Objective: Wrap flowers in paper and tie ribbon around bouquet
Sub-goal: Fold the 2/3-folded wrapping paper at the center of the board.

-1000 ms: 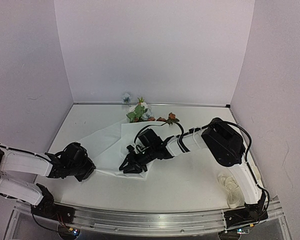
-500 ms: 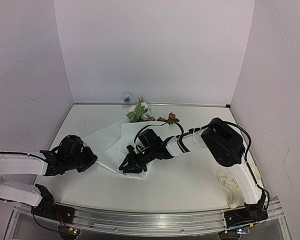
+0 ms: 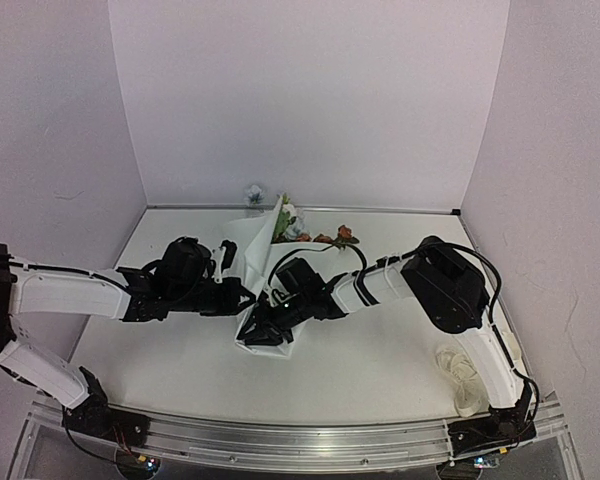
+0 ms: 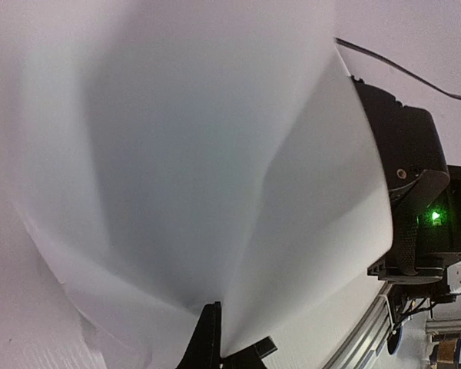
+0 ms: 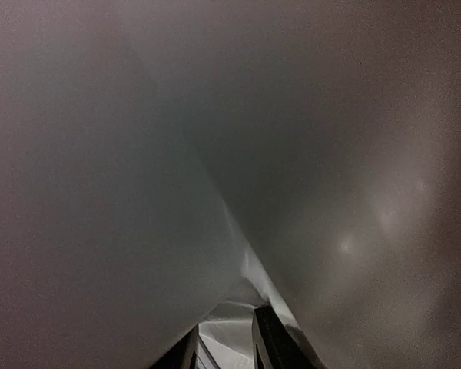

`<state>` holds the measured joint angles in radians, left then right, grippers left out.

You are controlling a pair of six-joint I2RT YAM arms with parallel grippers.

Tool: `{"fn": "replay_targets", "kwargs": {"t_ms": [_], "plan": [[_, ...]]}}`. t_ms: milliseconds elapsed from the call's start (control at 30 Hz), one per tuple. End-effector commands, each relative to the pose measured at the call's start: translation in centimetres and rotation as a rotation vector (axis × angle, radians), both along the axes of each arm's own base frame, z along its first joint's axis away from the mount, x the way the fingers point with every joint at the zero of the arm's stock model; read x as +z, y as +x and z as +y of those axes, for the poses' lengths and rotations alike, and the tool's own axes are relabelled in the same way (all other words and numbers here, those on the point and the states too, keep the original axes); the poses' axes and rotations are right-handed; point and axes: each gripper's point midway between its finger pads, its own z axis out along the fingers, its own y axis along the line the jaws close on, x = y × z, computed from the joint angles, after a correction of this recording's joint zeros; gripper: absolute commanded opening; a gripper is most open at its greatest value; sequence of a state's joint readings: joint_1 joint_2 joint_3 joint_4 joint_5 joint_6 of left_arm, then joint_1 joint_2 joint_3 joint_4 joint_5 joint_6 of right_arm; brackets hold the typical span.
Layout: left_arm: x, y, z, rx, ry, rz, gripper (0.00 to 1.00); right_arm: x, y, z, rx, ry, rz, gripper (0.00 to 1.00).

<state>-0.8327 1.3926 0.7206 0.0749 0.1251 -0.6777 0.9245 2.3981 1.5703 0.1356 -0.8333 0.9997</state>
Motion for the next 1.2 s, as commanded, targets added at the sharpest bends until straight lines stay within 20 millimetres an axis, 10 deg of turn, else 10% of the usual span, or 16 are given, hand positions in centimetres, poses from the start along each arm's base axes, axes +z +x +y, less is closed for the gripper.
{"fn": "replay_targets", "kwargs": {"t_ms": [0, 533, 1167], "plan": [[3.4, 1.0, -2.3, -0.067, -0.075, -0.102, 0.0, -8.4, -0.5, -4.9, -0.089, -0.283, 0.079, 0.28], [2.6, 1.4, -1.8, -0.079, -0.034, -0.095, 0.0, 2.7, 0.0, -3.0, 0.004, 0.071, -0.129, 0.33], [0.8, -0.3, -5.8, -0.351, -0.024, -0.007, 0.0, 9.7, -3.9, -4.4, 0.151, 0.263, -0.114, 0.42]]}}
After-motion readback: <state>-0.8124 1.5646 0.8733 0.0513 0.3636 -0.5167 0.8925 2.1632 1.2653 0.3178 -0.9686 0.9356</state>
